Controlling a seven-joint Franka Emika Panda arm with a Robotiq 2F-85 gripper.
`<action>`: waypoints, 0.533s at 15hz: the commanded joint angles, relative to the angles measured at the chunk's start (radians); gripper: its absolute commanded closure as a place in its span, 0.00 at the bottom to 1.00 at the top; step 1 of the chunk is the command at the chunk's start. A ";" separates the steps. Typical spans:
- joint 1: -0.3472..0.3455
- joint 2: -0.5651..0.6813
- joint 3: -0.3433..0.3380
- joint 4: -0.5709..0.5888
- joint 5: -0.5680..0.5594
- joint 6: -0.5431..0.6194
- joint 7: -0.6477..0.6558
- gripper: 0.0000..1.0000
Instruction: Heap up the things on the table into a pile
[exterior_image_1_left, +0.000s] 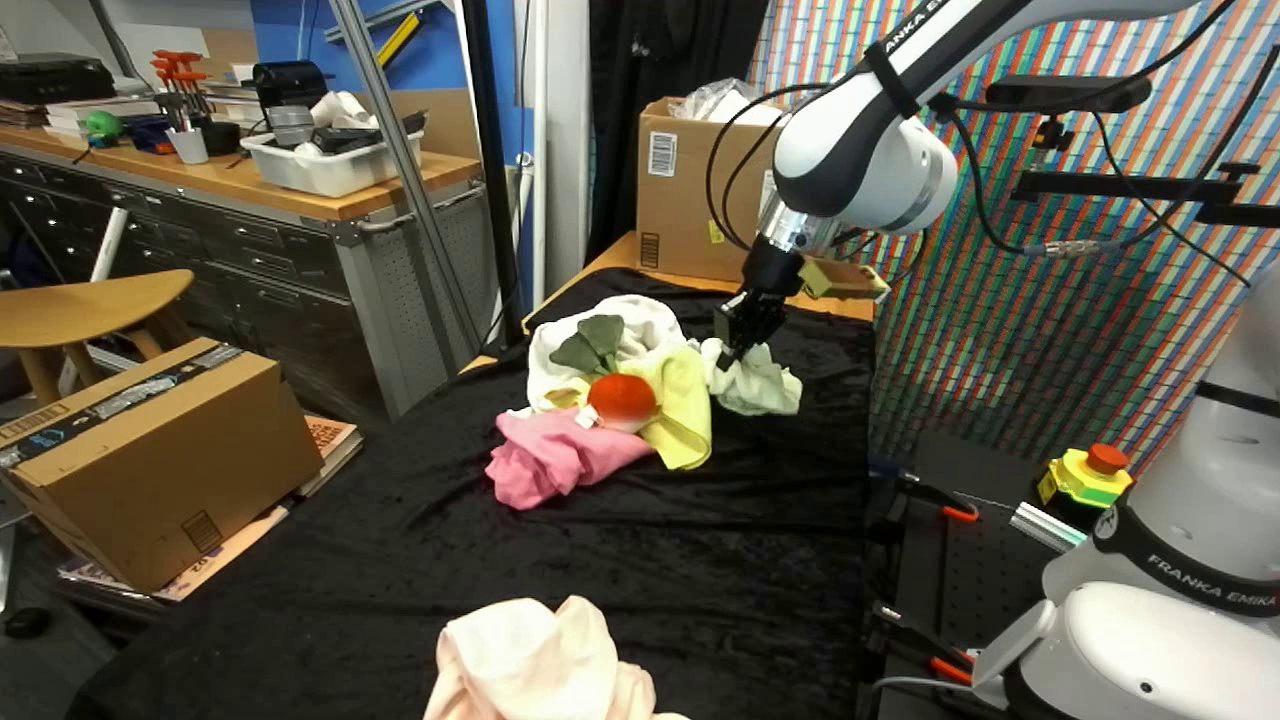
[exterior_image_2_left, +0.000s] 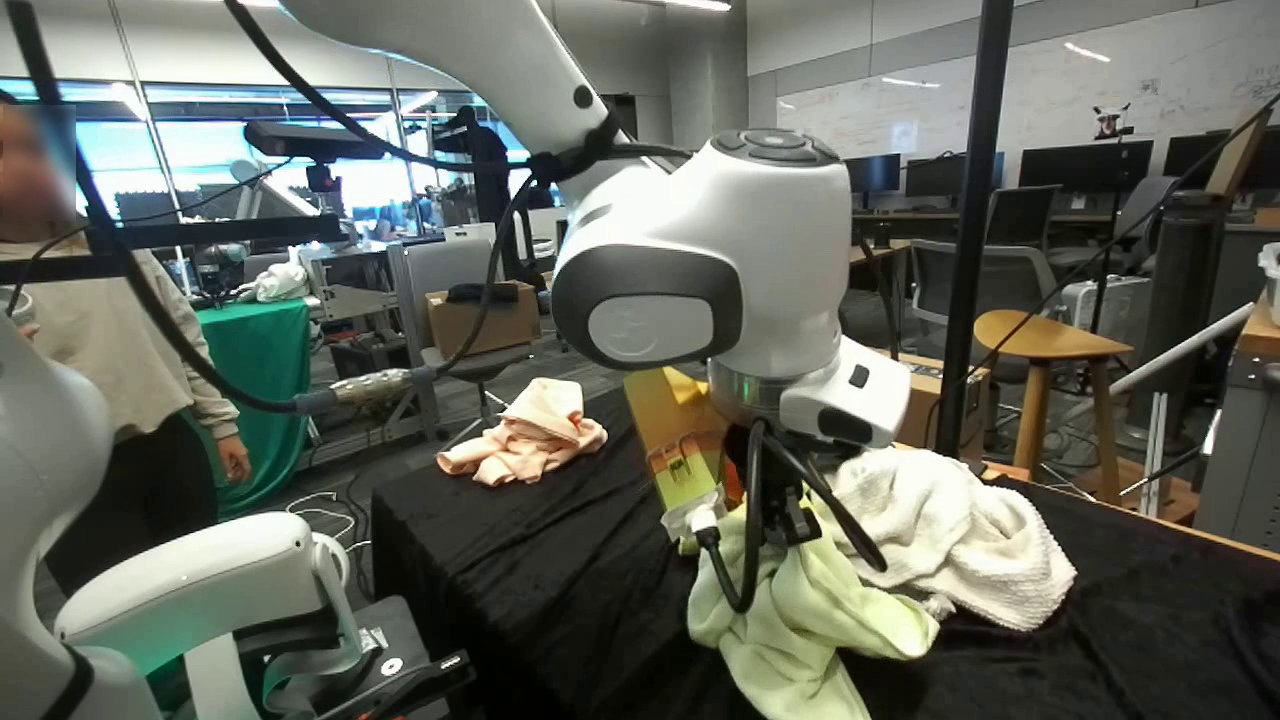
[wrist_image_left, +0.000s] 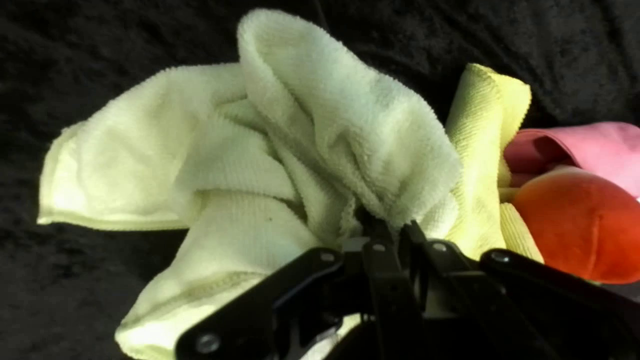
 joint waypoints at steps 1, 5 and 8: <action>0.044 -0.098 -0.034 0.009 0.030 -0.033 -0.090 0.93; 0.094 -0.146 -0.040 0.044 -0.006 -0.040 -0.110 0.93; 0.132 -0.147 -0.035 0.087 -0.037 -0.048 -0.104 0.93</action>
